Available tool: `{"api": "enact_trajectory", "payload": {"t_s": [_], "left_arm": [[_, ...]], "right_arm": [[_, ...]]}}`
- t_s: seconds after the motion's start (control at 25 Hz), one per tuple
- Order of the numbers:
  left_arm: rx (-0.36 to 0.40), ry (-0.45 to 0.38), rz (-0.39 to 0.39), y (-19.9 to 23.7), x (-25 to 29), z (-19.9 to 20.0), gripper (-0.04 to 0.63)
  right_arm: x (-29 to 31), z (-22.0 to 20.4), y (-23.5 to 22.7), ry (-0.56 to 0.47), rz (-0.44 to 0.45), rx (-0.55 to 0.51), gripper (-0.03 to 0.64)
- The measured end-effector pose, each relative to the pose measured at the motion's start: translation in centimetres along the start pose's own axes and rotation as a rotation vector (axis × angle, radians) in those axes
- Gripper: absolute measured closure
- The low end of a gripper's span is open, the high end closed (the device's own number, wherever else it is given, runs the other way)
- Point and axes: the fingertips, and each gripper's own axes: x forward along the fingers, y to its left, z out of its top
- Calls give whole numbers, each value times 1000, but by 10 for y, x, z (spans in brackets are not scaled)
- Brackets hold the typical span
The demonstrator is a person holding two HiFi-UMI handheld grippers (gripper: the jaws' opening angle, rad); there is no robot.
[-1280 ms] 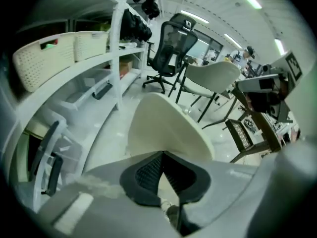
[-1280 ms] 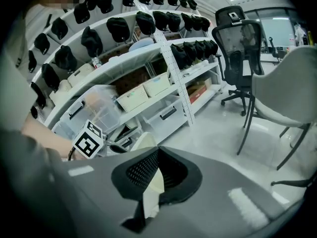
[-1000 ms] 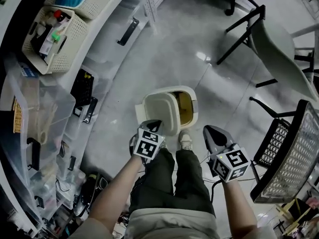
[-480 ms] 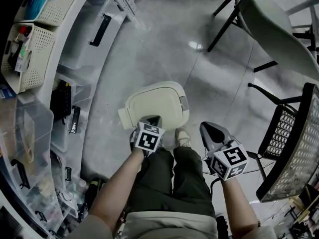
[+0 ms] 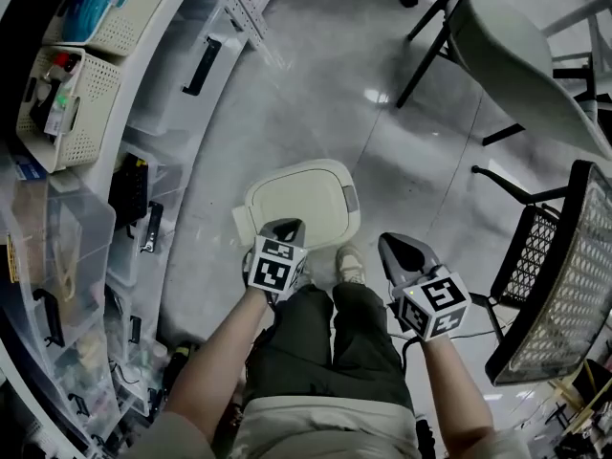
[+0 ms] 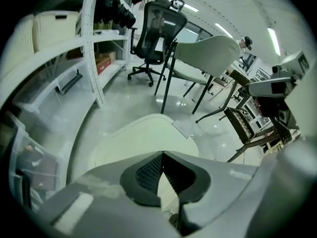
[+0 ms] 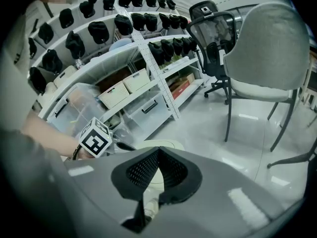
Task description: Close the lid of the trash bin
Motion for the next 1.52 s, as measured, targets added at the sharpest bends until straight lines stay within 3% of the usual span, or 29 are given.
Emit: {"api": "enact_trajectory", "payload": {"t_s": [0.16,0.4,0.72,0.88,1.24,1.4,1.52], "left_arm": [[60,-122,49,-2,-59,41,594],[45,-336,120,-9,-177,113,594],[125,-519,187,-37,-340,185,593],[191,-599,216,-52,-410,211,594],[226,-793,225,-98,-541,252,594],[295,-890,253,-112,-595,267,594],[281,-949,253,-123,-631,271,594]], "right_arm": [[-25,40,22,-25,15,-38,614],[-86,123,69,-155,10,-136,614],[-175,226,151,-298,33,-227,614],[-228,272,191,-412,34,-271,614],[-324,344,260,-591,41,-405,614],[-357,368,293,-671,55,-443,614],[-385,382,319,-730,61,-476,614]]}}
